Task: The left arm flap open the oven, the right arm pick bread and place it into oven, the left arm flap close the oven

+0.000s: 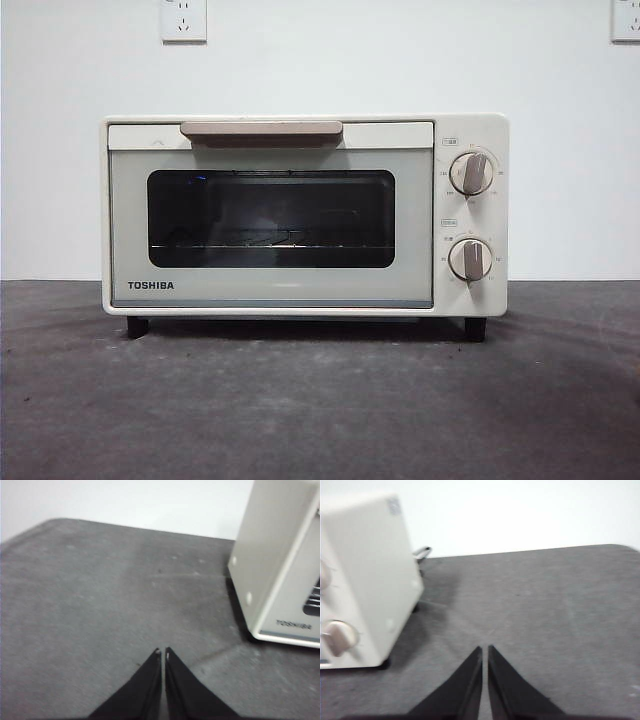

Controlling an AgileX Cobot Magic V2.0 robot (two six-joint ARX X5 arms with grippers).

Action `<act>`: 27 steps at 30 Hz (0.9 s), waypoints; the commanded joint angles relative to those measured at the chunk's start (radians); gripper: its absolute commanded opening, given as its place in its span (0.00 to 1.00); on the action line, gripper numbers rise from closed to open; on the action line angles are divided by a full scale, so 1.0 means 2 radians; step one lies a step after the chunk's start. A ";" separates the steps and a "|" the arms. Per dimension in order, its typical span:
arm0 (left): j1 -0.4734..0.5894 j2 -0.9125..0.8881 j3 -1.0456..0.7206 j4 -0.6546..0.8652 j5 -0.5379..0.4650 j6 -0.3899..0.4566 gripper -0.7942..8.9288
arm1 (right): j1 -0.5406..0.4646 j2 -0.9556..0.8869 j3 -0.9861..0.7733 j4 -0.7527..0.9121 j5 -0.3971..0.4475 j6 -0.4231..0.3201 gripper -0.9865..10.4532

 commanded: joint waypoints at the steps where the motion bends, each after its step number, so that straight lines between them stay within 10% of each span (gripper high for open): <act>1: -0.006 0.012 0.008 0.004 0.002 -0.031 0.10 | 0.001 0.000 -0.002 0.001 -0.016 0.051 0.10; 15: -0.031 0.182 0.184 -0.007 0.058 -0.097 0.10 | 0.002 0.044 0.113 -0.070 -0.079 0.182 0.10; 27: -0.039 0.366 0.360 -0.087 0.234 -0.054 0.10 | 0.002 0.173 0.277 -0.197 -0.207 0.112 0.10</act>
